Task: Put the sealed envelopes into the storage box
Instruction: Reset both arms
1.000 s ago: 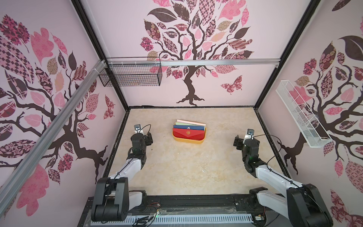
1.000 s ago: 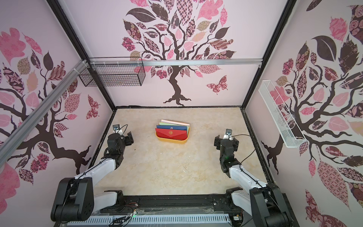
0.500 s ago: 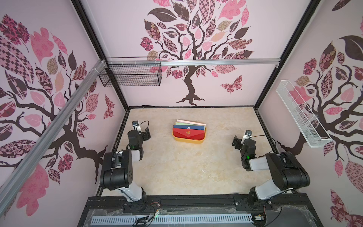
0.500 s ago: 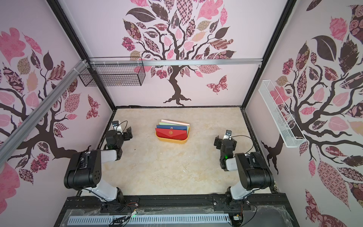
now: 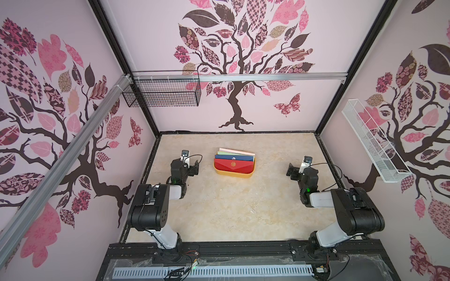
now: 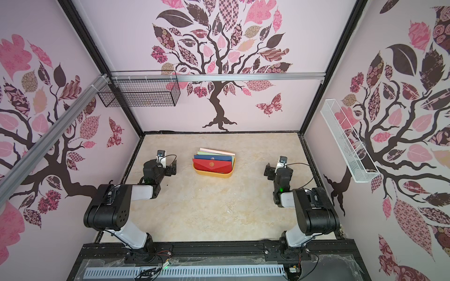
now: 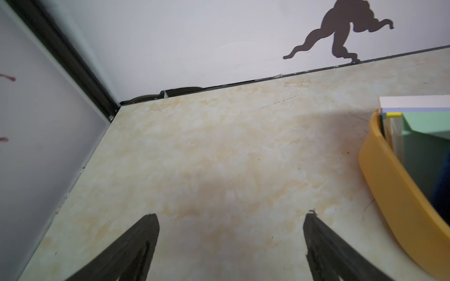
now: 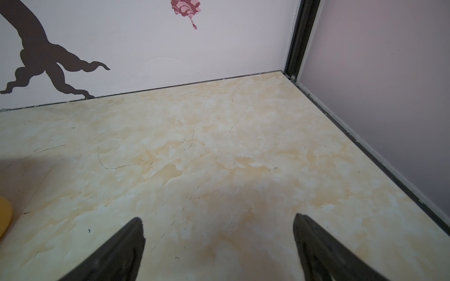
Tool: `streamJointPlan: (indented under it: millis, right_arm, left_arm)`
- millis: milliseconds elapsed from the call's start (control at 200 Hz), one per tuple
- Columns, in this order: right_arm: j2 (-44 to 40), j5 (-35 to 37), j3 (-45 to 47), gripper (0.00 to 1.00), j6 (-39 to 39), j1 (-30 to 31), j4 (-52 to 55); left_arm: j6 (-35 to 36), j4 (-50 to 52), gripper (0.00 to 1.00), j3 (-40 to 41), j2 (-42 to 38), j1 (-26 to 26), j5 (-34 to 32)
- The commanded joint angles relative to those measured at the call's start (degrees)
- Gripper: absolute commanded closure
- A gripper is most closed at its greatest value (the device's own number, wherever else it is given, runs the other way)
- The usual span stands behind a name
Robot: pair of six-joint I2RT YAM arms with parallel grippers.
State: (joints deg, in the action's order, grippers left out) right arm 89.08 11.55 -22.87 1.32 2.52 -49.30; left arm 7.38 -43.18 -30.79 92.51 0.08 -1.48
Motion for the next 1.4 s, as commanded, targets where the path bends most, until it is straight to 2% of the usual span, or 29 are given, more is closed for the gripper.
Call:
streamJointPlan:
  millis: [0, 105, 135, 205, 400, 505, 550, 635, 695, 730, 830, 920, 995, 1085, 1220, 1275, 1355, 1395]
  right_arm:
    - [0.18, -0.40, -0.20, 0.01, 0.16, -0.30, -0.02]
    - [0.13, -0.38, -0.12, 0.01, 0.17, -0.29, -0.16]
    - [0.15, -0.43, -0.23, 0.01, 0.17, -0.32, -0.06]
    - [0.20, -0.39, -0.24, 0.01, 0.17, -0.28, -0.10]
    - [0.13, -0.31, -0.16, 0.01, 0.17, -0.26, -0.13]
    - [0.14, -0.35, -0.15, 0.01, 0.17, -0.17, -0.09]
    - [0.13, -0.36, -0.16, 0.01, 0.17, -0.23, -0.09]
    - [0.13, -0.38, -0.17, 0.01, 0.14, -0.30, -0.10]
    - [0.13, -0.35, -0.15, 0.01, 0.16, -0.27, -0.09]
    - [0.13, -0.36, -0.17, 0.01, 0.17, -0.26, -0.04]
    - [0.13, -0.37, -0.20, 0.01, 0.17, -0.26, -0.05]
    - [0.20, -0.32, -0.21, 0.01, 0.17, -0.32, -0.08]
    - [0.13, -0.35, -0.20, 0.01, 0.17, -0.26, -0.10]
    - [0.13, -0.39, -0.19, 0.01, 0.17, -0.29, -0.10]
    - [0.09, -0.47, -0.19, 0.01, 0.17, -0.30, -0.09]
    - [0.14, -0.40, -0.23, 0.01, 0.17, -0.31, -0.10]
    - [0.15, -0.40, -0.20, 0.01, 0.13, -0.32, -0.04]
    - [0.13, -0.45, -0.13, 0.01, 0.17, -0.29, -0.08]
  left_arm:
    - [-4.19, -2.86, 0.02, 1.45, -6.86, 2.47, -5.32]
    - [-5.89, 10.50, 0.02, -0.06, -13.58, 4.12, -9.65]
    - [-6.87, 10.00, 0.03, 0.85, -14.43, 4.60, -9.77]
    - [-7.66, 8.73, 0.03, 3.57, -17.11, 6.07, -5.53]
    - [-10.54, 8.10, 0.03, 9.11, -22.81, 7.88, -4.43]
    - [-12.08, 8.16, 0.03, 12.60, -23.73, 7.50, -9.65]
    - [-12.06, 5.45, 0.03, 13.95, -23.82, 7.48, -9.26]
    - [-11.14, 5.90, 0.03, 12.43, -22.09, 7.46, -6.90]
    - [-11.23, 0.12, 0.03, 13.71, -19.53, 7.44, -7.28]
    - [-11.07, 0.35, 0.03, 13.44, -18.35, 7.12, -8.52]
    - [-7.55, 2.93, 0.03, 11.76, -17.45, 2.86, -8.31]
    - [-14.04, -5.84, 0.03, 16.99, -19.03, 2.11, -4.70]
    - [-13.93, -5.01, 0.03, 17.74, -20.61, 0.71, -5.71]
    - [-11.88, -5.04, 0.03, 15.71, -17.66, 1.05, -5.00]
    - [-14.25, -9.83, 0.03, 12.60, -7.83, 6.80, 1.15]
    - [-10.92, -10.58, 0.03, 11.17, -4.41, 5.79, 5.64]
    - [-9.29, -15.96, 0.03, 12.57, -2.17, 3.35, 3.40]
    - [-8.89, -14.68, 0.03, 12.57, -3.02, 2.89, 2.11]
